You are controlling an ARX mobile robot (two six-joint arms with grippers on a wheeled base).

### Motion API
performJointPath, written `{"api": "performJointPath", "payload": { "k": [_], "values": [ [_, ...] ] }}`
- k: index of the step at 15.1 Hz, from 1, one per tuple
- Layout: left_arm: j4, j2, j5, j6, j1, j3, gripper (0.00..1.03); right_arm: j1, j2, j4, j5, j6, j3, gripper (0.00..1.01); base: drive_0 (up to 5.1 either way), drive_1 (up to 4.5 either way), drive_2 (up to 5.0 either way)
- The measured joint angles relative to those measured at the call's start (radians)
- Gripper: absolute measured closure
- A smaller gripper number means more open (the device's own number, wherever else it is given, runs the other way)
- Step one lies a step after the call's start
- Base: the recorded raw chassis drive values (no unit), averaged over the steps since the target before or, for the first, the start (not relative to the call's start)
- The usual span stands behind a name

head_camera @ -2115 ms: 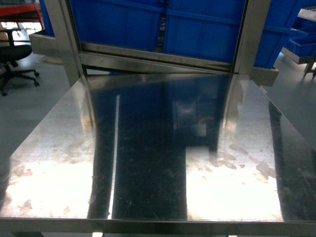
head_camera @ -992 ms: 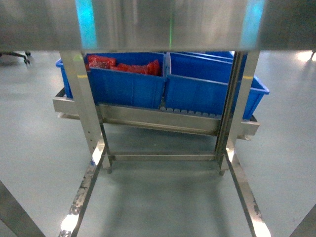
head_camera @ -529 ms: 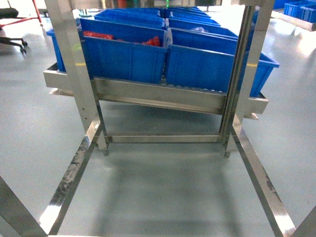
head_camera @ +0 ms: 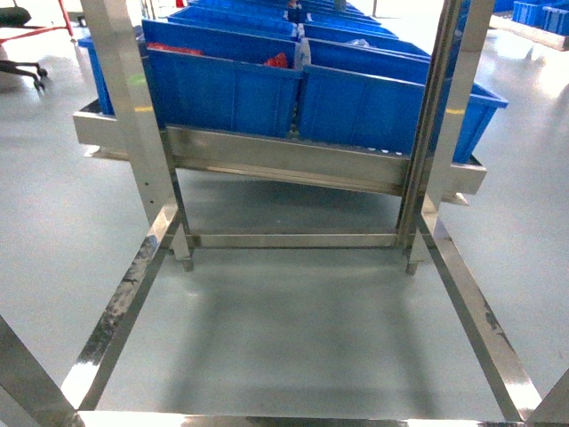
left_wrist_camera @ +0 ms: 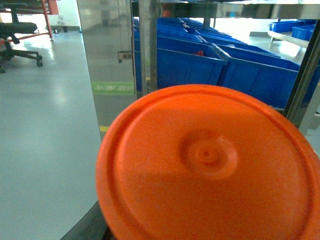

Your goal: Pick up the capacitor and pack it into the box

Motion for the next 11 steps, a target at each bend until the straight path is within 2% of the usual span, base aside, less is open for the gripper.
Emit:
{"api": "performJointPath", "payload": {
  "k": [1,11],
  "values": [
    [0.000,0.000,0.000,0.000,0.000,0.000,0.59,0.000,0.000,0.000,0.000,0.000,0.000,0.03,0.0,0.00,0.0],
    [0.003,0.000,-0.001,0.000,0.000,0.000,0.59,0.000,0.000,0.002,0.000,0.000,0.000,0.03,-4.8,2.50,2.5]
  ]
}}
